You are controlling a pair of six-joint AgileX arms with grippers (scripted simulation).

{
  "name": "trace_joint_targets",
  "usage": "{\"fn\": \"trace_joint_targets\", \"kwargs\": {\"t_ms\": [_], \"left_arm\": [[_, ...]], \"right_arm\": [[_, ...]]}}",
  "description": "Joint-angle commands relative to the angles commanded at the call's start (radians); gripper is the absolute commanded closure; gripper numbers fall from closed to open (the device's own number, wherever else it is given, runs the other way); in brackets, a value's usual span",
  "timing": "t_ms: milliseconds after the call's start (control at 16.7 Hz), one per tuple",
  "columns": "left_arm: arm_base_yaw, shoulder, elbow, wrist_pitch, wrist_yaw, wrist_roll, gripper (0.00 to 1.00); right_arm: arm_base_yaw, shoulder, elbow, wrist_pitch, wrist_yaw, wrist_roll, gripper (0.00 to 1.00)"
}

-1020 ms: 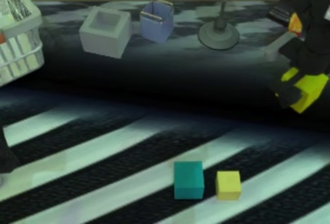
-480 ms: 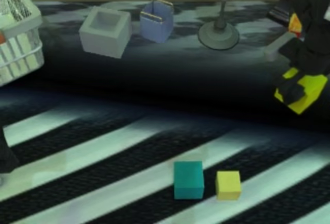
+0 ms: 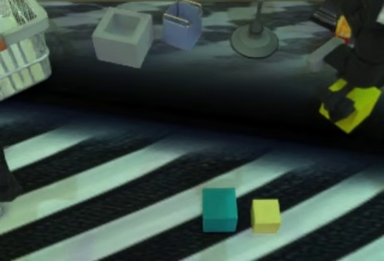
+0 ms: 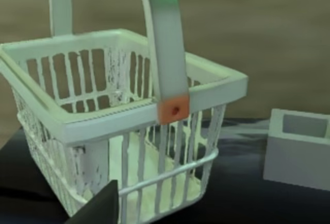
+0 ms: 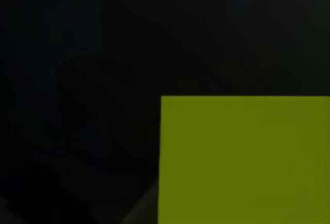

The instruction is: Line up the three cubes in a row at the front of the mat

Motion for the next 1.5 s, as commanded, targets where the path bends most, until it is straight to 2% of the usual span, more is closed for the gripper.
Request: {"fn": "trace_joint_targets", "kwargs": {"t_ms": [480,900,1260,1500], "left_arm": [[0.000,0.000,0.000,0.000,0.000,0.000,0.00],[0.000,0.000,0.000,0.000,0.000,0.000,0.00],[0.000,0.000,0.000,0.000,0.000,0.000,0.00],[0.000,0.000,0.000,0.000,0.000,0.000,0.00]], "right_arm": [[-0.002,-0.009,0.003,-0.008,-0.001,0.002,1.00],[0.005,-0.069,0.144,-0.215,-0.003,0.000,1.00],[0.001,-0.076,0.158,-0.234,-0.002,0.003,1.00],[0.073,-0.061,0.189,-0.247,-0.002,0.110,1.00]]}}
